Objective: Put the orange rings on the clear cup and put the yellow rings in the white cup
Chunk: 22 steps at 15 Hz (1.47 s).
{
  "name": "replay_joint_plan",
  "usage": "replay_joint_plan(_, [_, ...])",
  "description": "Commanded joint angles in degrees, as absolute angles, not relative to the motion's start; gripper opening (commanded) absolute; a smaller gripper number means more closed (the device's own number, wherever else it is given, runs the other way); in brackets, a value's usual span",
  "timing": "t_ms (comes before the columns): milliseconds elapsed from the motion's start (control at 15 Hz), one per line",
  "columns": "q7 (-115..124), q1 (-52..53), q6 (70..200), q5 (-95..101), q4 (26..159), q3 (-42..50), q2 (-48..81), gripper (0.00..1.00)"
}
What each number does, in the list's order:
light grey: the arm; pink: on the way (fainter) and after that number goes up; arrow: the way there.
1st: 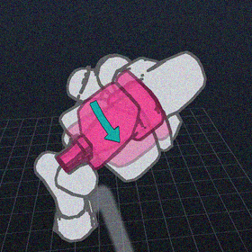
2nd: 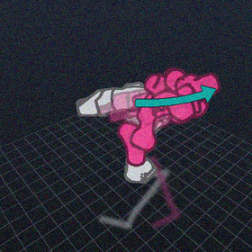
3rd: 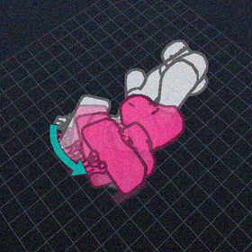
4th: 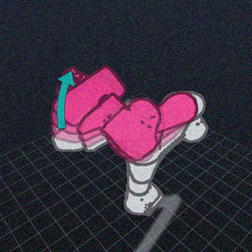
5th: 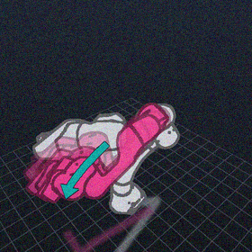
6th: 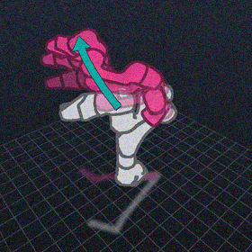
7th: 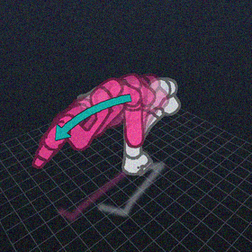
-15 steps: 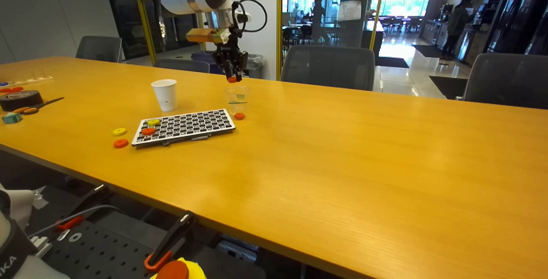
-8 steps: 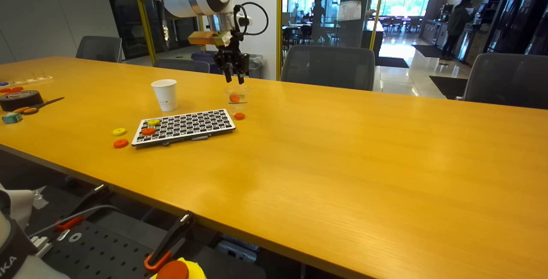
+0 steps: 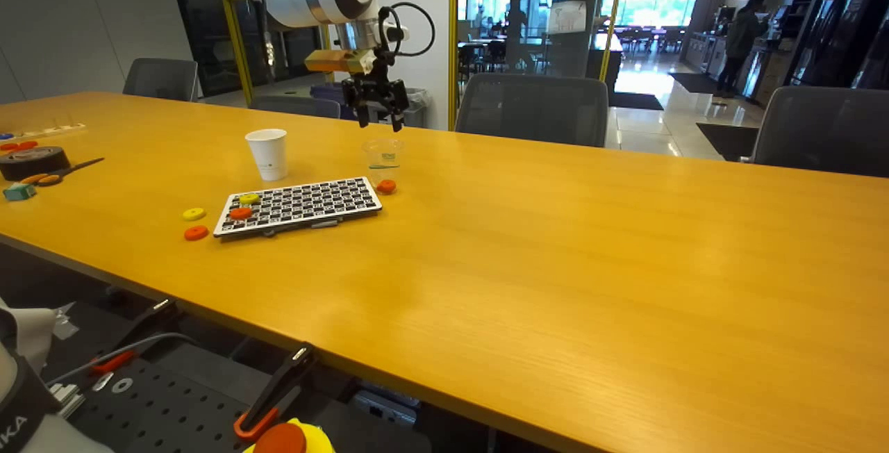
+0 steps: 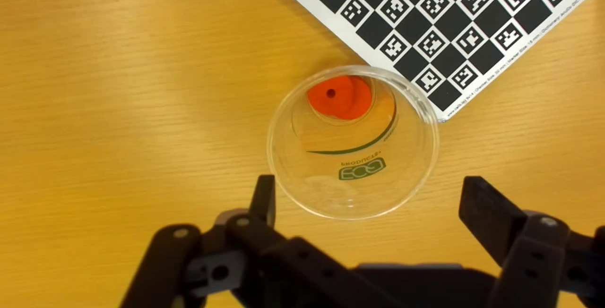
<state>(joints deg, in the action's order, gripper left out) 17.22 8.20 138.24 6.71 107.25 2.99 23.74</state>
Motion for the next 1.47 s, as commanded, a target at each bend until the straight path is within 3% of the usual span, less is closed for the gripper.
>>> replay_joint_plan(0, [17.8, 8.9, 136.1, 6.4, 111.2, 1.6, 19.7, 1.0])
replay_joint_plan(600, [19.4, 13.4, 138.3, 3.5, 130.6, -6.8, 12.8, 1.0])
replay_joint_plan(1400, [19.2, 16.0, 160.4, -3.1, 143.4, -11.5, 14.2, 1.0])
